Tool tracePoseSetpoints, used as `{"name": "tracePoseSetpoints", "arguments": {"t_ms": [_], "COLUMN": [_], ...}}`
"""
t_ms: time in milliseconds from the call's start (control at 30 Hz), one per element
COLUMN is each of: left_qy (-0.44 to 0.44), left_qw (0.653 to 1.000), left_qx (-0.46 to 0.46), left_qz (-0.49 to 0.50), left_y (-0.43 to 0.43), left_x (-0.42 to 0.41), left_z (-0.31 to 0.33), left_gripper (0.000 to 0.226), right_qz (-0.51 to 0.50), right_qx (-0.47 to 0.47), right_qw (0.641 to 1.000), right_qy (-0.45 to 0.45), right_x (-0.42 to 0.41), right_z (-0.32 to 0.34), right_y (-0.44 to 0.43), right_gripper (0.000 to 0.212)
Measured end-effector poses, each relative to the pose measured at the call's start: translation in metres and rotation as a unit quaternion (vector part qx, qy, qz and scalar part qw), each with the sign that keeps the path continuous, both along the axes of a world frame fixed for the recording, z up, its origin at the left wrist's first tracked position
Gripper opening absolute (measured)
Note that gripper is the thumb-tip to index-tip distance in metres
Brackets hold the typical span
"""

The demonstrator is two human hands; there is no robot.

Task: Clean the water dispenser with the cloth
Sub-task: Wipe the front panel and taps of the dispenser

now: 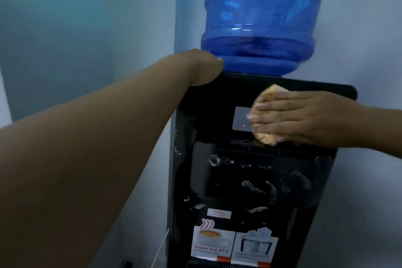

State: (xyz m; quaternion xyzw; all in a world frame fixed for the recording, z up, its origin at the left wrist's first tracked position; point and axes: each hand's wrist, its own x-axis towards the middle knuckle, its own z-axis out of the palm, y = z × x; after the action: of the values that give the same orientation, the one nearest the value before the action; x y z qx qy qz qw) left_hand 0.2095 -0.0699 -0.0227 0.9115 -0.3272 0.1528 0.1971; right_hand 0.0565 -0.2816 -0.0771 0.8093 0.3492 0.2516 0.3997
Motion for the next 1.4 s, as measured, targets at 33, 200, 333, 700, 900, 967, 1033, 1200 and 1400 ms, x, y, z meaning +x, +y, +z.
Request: {"name": "tracePoseSetpoints", "arguments": {"t_ms": [33, 200, 333, 700, 900, 967, 1033, 1200, 1400], "left_qy": [-0.007, -0.036, -0.050, -0.012, -0.011, -0.013, -0.015, -0.011, 0.002], "left_qw": [1.000, 0.999, 0.997, 0.992, 0.992, 0.992, 0.992, 0.991, 0.991], "left_qx": [0.000, -0.012, -0.005, -0.050, -0.051, -0.046, -0.044, -0.053, -0.066], "left_qz": [0.000, 0.032, 0.056, 0.117, 0.118, 0.115, 0.115, 0.124, 0.115], "left_y": [-0.004, -0.003, -0.008, -0.015, -0.014, -0.014, -0.013, -0.013, -0.012], "left_x": [-0.004, -0.007, -0.004, 0.003, 0.001, 0.002, 0.003, 0.003, -0.002], "left_z": [0.000, -0.006, -0.007, -0.012, -0.011, -0.011, -0.011, -0.008, -0.006], "left_gripper": [0.057, 0.059, 0.062, 0.066, 0.068, 0.070, 0.071, 0.068, 0.069], "right_qz": [0.027, 0.030, -0.016, -0.055, -0.120, -0.165, -0.161, -0.120, -0.119], "right_qx": [-0.020, -0.016, 0.033, 0.275, 0.521, 0.521, 0.502, 0.458, 0.461], "right_qw": [0.999, 0.998, 0.998, 0.956, 0.841, 0.837, 0.850, 0.880, 0.874], "right_qy": [-0.027, -0.050, -0.045, 0.085, 0.088, 0.020, -0.006, -0.034, -0.098], "right_x": [0.012, 0.047, -0.016, 0.011, -0.069, -0.077, -0.061, 0.007, -0.031], "right_z": [0.002, -0.002, -0.007, -0.022, -0.062, -0.070, -0.071, -0.073, -0.091], "right_y": [0.008, 0.047, -0.032, 0.033, 0.004, 0.006, 0.033, 0.126, 0.076], "right_gripper": [0.042, 0.040, 0.039, 0.039, 0.038, 0.048, 0.053, 0.047, 0.038]}}
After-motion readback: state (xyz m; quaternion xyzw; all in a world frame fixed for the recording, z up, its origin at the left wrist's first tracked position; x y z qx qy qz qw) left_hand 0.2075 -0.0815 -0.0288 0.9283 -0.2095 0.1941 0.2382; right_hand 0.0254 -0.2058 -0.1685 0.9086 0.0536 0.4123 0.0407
